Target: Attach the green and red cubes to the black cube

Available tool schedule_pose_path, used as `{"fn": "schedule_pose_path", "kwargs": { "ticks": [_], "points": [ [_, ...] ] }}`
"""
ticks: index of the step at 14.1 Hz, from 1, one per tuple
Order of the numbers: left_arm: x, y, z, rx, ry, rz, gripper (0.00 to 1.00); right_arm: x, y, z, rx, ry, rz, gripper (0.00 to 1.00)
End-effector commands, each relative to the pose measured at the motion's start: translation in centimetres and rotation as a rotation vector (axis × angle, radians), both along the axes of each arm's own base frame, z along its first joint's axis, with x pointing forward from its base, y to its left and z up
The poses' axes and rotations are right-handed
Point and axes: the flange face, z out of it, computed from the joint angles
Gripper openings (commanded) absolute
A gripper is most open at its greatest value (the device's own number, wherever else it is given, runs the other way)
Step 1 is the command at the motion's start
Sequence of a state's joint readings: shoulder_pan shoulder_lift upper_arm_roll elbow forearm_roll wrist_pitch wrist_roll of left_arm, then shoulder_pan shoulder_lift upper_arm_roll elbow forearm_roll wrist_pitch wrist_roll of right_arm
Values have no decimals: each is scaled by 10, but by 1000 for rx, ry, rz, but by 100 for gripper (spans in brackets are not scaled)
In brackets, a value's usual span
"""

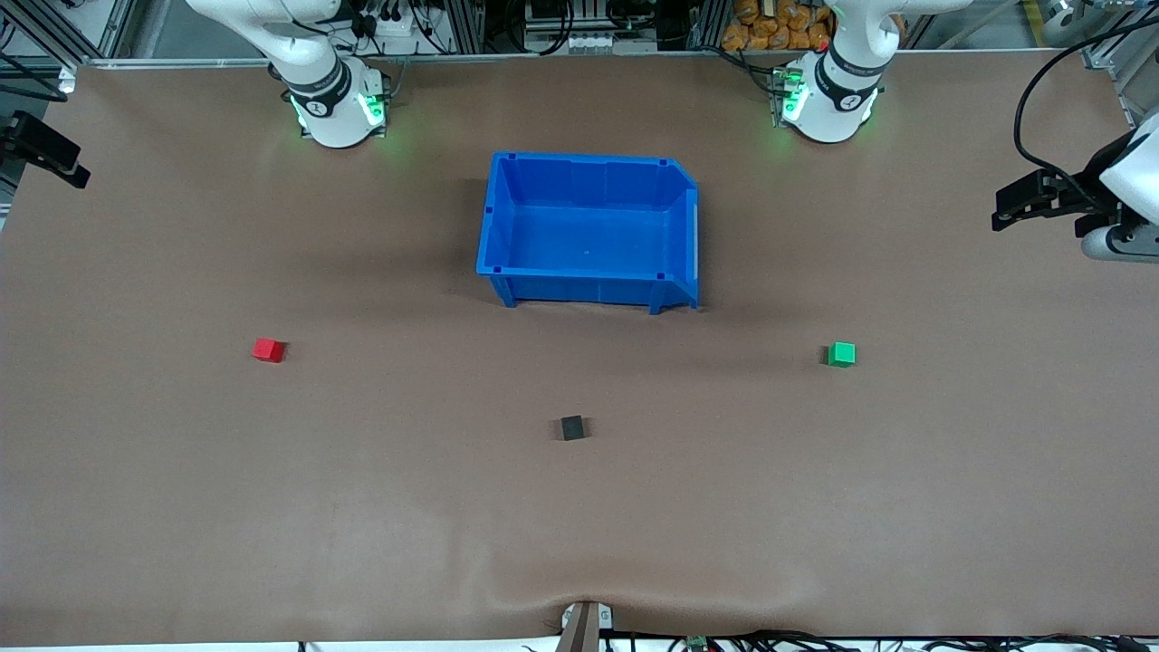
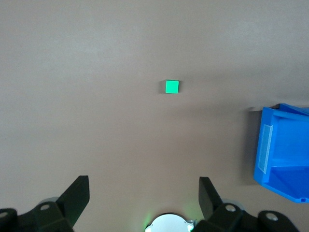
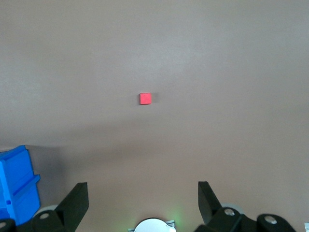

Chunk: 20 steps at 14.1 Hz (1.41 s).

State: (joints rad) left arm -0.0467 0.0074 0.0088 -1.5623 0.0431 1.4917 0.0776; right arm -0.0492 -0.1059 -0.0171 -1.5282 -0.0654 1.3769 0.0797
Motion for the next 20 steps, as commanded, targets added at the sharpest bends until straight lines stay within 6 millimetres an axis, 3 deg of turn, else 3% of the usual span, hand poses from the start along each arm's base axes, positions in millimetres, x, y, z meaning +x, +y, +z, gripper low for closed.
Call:
{"fn": "schedule_pose_path", "kwargs": {
  "ticks": [1,6,7,9,12,14,16,19,20],
  "points": [
    [2,-1,1,19,-3,-18,100,-7,-3,3,-1,-11,-2,100],
    [1,1,0,20,9,-17,100,-2,2,2,-11,-11,10,100],
    [1,5,-9,20,37,-9,100,5,5,-2,-6,-3,15,100],
    [-1,5,-17,16,80,-9,100,30,5,-36,-6,64,20,100],
    [1,1,-31,0,88,-7,100,43,5,-31,-4,41,19,100],
    [4,-3,-60,-20,84,-10,100,62,2,-63,-23,100,16,100],
    [3,-4,-93,-20,92,-12,100,85,-10,-80,-21,50,-10,100],
    [3,-9,-137,-23,63,-23,100,128,-23,-156,-14,73,-22,100],
    [4,-9,-150,-23,52,-23,100,138,-23,-192,-7,131,-17,100]
  ]
}}
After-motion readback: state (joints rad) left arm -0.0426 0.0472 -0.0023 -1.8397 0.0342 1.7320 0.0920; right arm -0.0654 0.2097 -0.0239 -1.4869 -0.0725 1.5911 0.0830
